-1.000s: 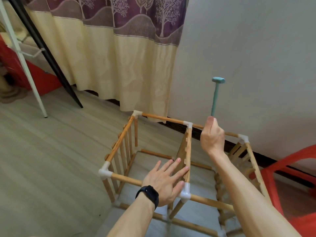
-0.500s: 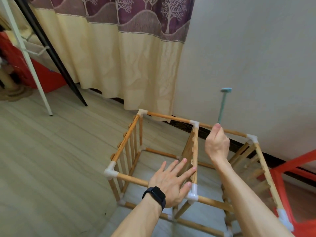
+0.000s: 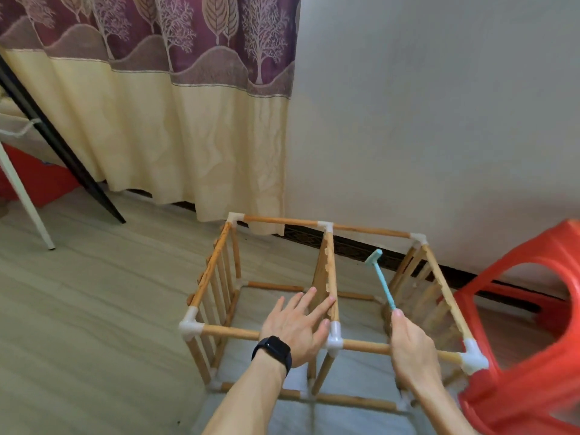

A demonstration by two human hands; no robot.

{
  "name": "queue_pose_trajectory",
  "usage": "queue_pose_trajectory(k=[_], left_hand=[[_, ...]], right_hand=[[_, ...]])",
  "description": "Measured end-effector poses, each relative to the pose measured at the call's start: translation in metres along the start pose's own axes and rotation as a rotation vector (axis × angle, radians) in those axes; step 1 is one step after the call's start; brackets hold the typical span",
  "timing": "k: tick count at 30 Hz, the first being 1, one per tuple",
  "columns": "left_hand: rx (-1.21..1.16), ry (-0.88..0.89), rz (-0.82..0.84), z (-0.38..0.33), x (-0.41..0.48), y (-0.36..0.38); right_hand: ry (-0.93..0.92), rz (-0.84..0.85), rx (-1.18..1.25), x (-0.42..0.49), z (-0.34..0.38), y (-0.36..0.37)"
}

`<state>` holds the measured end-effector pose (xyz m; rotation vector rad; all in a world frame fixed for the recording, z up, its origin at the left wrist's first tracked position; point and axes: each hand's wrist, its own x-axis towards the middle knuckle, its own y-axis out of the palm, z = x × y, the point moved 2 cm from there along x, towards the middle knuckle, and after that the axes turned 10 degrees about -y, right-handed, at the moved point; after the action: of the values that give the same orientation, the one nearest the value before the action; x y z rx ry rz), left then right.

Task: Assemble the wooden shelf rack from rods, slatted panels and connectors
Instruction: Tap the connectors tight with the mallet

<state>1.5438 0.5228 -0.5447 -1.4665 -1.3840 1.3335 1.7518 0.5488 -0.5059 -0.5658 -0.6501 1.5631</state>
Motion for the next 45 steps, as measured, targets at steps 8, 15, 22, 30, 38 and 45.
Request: queue_pose_trajectory(k=[8, 15, 22, 30, 38, 45], left_hand=[[-0.105, -0.36, -0.073, -0.023, 0.007, -0.005], [0.005, -0.162, -0.234, -0.005, -0.044, 0.016], [0.03, -0.203, -0.201, 0.021, -0.058, 0.041], [0.043, -0.224, -0.169, 0.017, -0.058, 0.041], [0.047, -0.221, -0.147, 0.015, -0.06, 0.035], [0.064, -0.209, -0.145, 0.016, -0.06, 0.036]], right_hand=[[-0.035, 0.043, -0.067, -0.072, -0.034, -0.01], [-0.167, 0.063, -0.12, -0.092, -0.04, -0.007], [-0.193, 0.167, -0.252, -0.091, -0.03, -0.009], [-0.508, -0.177, 0.188, -0.092, 0.009, -0.031], [-0.393, -0.152, 0.028, -0.09, -0.009, -0.016], [-0.335, -0.041, 0.026, -0.085, -0.016, -0.01]])
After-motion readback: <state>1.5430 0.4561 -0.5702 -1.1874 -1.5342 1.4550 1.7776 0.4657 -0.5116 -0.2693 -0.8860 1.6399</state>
